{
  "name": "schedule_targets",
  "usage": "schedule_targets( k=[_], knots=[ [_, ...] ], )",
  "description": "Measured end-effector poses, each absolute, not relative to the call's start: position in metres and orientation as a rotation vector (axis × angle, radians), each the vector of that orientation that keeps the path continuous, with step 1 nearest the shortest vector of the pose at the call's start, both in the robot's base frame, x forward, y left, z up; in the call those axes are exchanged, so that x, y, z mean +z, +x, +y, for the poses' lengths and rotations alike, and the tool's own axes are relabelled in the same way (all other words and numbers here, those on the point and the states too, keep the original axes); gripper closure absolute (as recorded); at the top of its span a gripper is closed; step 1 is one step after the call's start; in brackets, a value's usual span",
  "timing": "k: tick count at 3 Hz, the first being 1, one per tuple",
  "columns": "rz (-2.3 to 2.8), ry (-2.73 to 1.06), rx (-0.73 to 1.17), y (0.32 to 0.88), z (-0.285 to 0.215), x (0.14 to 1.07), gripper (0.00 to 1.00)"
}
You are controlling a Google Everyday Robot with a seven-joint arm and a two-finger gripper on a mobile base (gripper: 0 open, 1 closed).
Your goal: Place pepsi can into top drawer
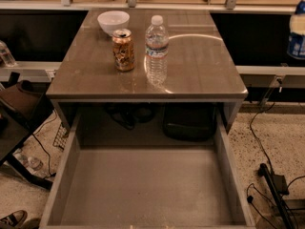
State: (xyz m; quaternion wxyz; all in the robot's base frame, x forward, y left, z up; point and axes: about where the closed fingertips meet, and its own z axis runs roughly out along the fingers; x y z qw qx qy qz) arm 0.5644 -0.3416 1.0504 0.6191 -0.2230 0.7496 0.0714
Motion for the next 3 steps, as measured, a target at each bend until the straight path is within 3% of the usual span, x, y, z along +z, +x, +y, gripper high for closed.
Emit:
schedule_targets(
  k=[3],
  knots=[
    [1.717, -0.538, 0.174, 0.539, -0.341, 1.023, 1.00]
  ],
)
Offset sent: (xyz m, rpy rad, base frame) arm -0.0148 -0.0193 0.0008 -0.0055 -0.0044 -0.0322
